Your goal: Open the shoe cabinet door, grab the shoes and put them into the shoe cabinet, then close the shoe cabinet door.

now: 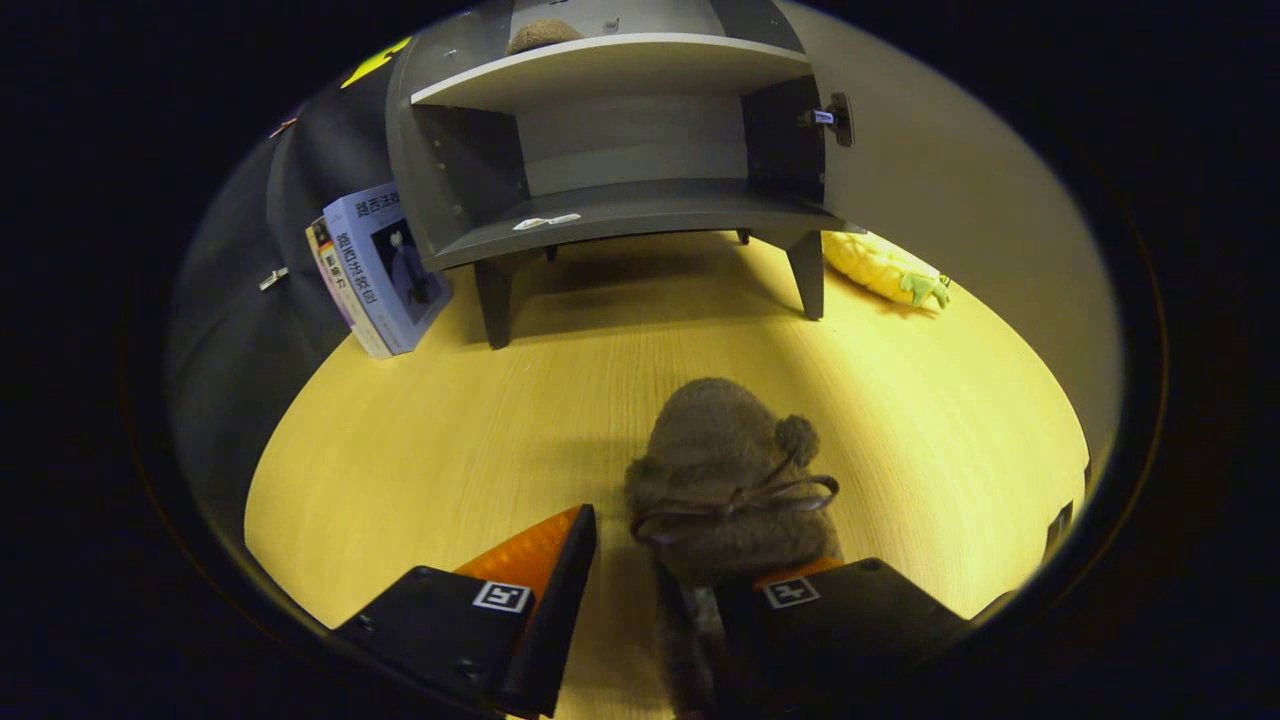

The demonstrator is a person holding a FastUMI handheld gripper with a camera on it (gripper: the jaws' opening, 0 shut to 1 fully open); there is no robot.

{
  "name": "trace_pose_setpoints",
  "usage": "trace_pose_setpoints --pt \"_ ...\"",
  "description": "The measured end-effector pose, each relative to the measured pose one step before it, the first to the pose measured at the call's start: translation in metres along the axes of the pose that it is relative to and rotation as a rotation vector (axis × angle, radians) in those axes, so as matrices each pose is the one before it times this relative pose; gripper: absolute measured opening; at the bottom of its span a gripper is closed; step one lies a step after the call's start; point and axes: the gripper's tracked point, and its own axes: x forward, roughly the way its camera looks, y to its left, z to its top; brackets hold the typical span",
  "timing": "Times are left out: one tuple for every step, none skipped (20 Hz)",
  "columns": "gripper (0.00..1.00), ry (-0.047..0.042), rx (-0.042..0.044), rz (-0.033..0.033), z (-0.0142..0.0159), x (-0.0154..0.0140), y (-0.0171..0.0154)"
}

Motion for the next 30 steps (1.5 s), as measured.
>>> trace_pose_setpoints --pt "0.54 -0.01698 -0.00891 -0.03128 0.00334 0.00427 -0.00873" --pt "0.39 -0.01994 0.01304 0.01939 0.00513 0.00032 0.00331" --pt "0.25 0.00577 0.00975 0.01204 0.00037 -0.00287 0.0017" --pt "0.1 -0.00979 -0.00143 0.00847 0.00177 -0.00039 -0.00058" --pt "0.1 -0.01265 -0.01649 -0.00016 0.00373 -0.00422 -0.00139" --pt "0.1 -0.01196 -0.01689 -0.00052 0.00423 -0.00485 -0.00176" --pt "0.1 -0.00813 -0.00003 0.01085 0.00653 -0.00665 0.00187" --pt "0.1 -0.0124 0.00676 0.01572 0.00893 -0.00777 0.00259" --pt "0.1 -0.01557 0.00845 0.00482 0.0112 -0.00914 0.00018" --pt "0.1 -0.01686 0.00784 0.00572 0.01306 -0.0097 0.00115" --pt "0.1 -0.02408 0.00815 -0.00063 0.01504 -0.01204 0.00089" --pt "0.1 -0.02003 0.0058 0.00393 0.01656 -0.01057 0.00255" --pt "0.1 -0.01905 0.00695 0.00682 0.01672 -0.01329 0.00377" --pt "0.1 -0.01691 0.01062 0.01661 0.0177 -0.01255 0.00567" --pt "0.1 -0.01661 0.00929 0.01713 0.01863 -0.01174 0.006" --pt "0.1 -0.02111 0.00546 0.01262 0.01956 -0.01044 0.00524" --pt "0.1 -0.02591 0.00465 0.00726 0.02227 -0.00869 0.00417" --pt "0.1 -0.02411 0.00169 0.00564 0.02187 -0.00623 0.00412" --pt "0.1 -0.02186 -0.00095 0.00106 0.02241 -0.00534 0.0033" --pt "0.1 -0.01718 -0.00537 -0.00479 0.02119 -0.0035 0.00168" --pt "0.1 -0.01204 -0.00568 -0.00245 0.02109 0.00006 0.00282" --pt "0.1 -0.00607 -0.00053 0.00294 0.01713 0.00079 0.00284" --pt "0.1 -0.01026 0.00845 0.0025 0.02145 0.00173 0.004" --pt "0.1 -0.01334 0.01067 0.01297 0.02048 0.00497 0.00454" --pt "0.1 -0.02195 0.00424 0.0149 0.02006 0.00682 0.00554" --pt "0.1 -0.0123 -0.00906 0.002 0.0155 0.01285 0.00251" --pt "0.1 -0.00447 -0.01547 -0.00052 0.01191 0.0148 0.00167" --pt "0.1 -0.0116 -0.00936 -0.00026 0.01662 0.01678 0.00175" --pt "0.1 -0.00887 -0.00685 0.0001 0.01236 0.01516 0.0019" --pt "0.1 -0.00945 -0.00936 0.00047 0.01065 0.01482 0.00184"
